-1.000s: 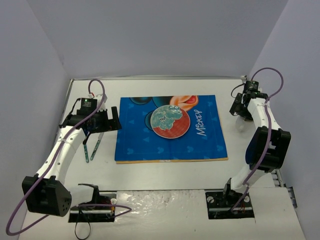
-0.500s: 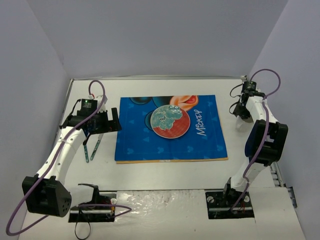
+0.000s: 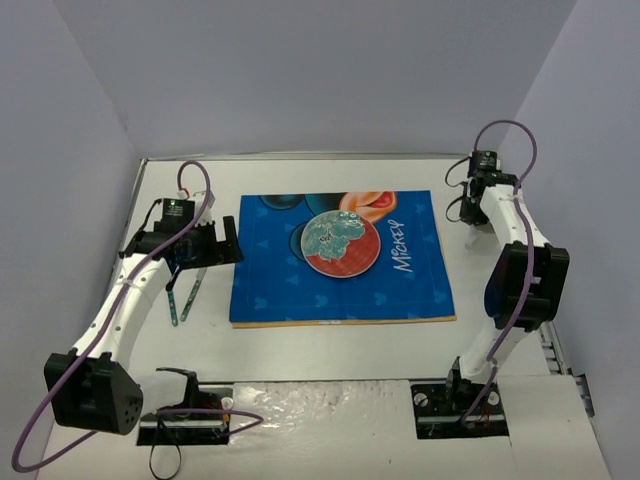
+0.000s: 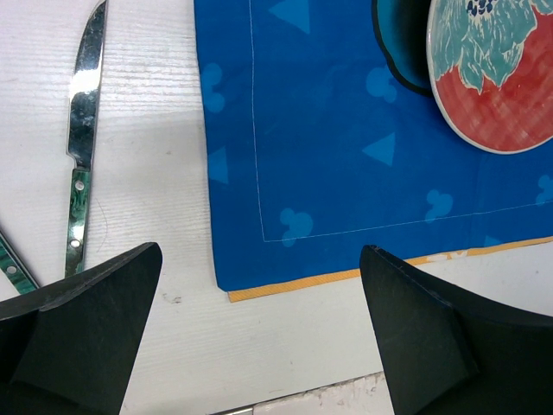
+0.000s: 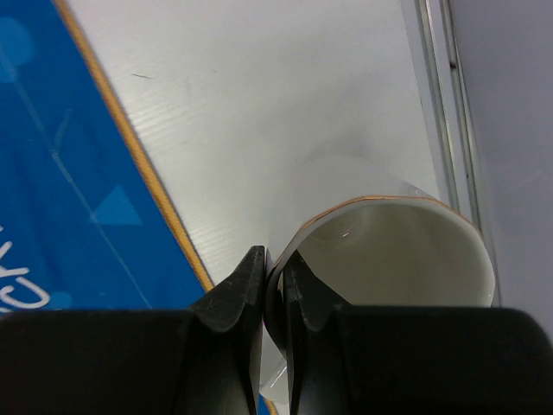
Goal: Set the dinner table for one person
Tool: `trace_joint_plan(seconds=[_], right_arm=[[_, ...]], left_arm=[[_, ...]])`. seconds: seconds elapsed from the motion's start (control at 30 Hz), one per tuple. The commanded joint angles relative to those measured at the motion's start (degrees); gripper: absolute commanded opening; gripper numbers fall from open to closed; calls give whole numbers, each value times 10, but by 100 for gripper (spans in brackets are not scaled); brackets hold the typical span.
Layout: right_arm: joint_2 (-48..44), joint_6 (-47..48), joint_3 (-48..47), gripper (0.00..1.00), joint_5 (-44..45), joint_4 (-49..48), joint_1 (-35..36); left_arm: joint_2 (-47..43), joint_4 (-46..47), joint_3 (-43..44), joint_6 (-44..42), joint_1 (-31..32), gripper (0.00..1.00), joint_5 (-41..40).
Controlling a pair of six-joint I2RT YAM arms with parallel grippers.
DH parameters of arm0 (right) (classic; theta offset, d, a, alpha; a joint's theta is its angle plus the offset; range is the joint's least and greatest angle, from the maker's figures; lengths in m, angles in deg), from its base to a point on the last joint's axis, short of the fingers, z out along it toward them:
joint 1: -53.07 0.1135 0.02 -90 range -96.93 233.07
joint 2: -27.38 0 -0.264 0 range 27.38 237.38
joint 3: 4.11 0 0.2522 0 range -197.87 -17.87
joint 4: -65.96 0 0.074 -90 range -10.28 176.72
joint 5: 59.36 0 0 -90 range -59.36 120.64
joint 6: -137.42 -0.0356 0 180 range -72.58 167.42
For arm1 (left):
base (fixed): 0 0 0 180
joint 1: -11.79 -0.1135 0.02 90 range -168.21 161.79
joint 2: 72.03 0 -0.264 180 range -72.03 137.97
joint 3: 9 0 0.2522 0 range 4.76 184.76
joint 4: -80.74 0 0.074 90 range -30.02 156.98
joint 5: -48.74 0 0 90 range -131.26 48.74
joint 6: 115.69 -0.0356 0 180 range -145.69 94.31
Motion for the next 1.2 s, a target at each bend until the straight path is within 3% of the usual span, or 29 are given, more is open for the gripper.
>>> trace_joint_plan(seconds=[0.0, 0.3, 0.47, 0.8, 1.17], right_arm=[[-46, 138, -111, 0, -4, -12, 54], [-6, 315, -194, 0, -221, 13, 101], [12, 416, -208, 0, -285, 28, 108], [82, 545, -267, 0, -308, 114, 118], [132, 575, -308, 0, -292, 125, 124]], left_arm=[[-2, 20, 17, -5, 3, 97, 13], [-1, 13, 19, -7, 2, 97, 7], [-2, 8, 19, -8, 2, 97, 7], [-3, -2, 20, -12, 2, 97, -5], [8, -5, 24, -12, 2, 97, -15]])
